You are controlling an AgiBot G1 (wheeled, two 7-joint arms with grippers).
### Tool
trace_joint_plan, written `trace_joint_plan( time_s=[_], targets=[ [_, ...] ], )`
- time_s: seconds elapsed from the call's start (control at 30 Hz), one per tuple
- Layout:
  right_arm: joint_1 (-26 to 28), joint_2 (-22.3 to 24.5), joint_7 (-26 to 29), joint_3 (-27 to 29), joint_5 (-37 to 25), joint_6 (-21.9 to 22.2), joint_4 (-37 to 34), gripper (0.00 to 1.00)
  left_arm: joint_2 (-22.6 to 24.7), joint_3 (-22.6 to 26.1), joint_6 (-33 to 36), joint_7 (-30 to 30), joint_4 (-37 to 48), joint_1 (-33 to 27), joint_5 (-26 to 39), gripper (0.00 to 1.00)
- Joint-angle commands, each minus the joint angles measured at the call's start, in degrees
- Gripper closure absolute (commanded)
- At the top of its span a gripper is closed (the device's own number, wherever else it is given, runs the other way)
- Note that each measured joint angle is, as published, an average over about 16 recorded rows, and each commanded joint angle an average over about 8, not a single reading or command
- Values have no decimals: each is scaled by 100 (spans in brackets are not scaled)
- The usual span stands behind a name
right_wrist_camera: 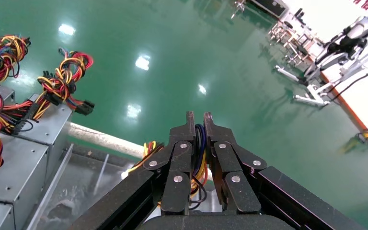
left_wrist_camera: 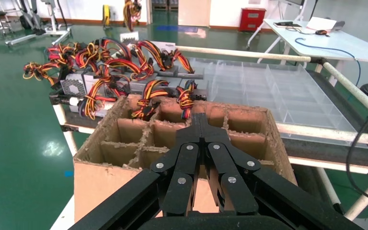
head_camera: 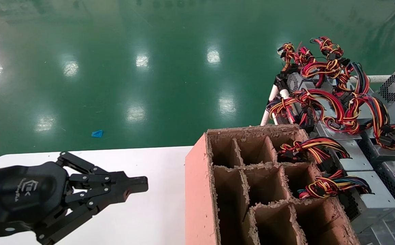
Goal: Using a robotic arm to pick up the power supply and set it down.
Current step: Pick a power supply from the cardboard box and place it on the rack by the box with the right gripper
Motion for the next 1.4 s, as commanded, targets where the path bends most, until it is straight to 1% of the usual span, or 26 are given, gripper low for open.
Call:
trace_joint_plan(
  time_s=[0.03, 0.17, 0.37, 0.93, 1.4],
  targets=[
    [-65, -167, -87, 21, 22, 267, -198, 100, 0, 0, 0, 0, 0, 0, 0, 100],
    [-130, -351, -257, 52, 69, 442, -339, 100, 0, 0, 0, 0, 0, 0, 0, 100],
    [-152, -486, -443, 101, 140, 581, -449, 100, 0, 0, 0, 0, 0, 0, 0, 100],
    [-153, -671, -709, 238, 341, 501, -600, 100, 0, 1, 0, 0, 0, 0, 0, 100],
    [-415, -899, -707, 307, 441, 677, -725, 100, 0, 1, 0, 1, 0, 0, -1, 100]
  ],
)
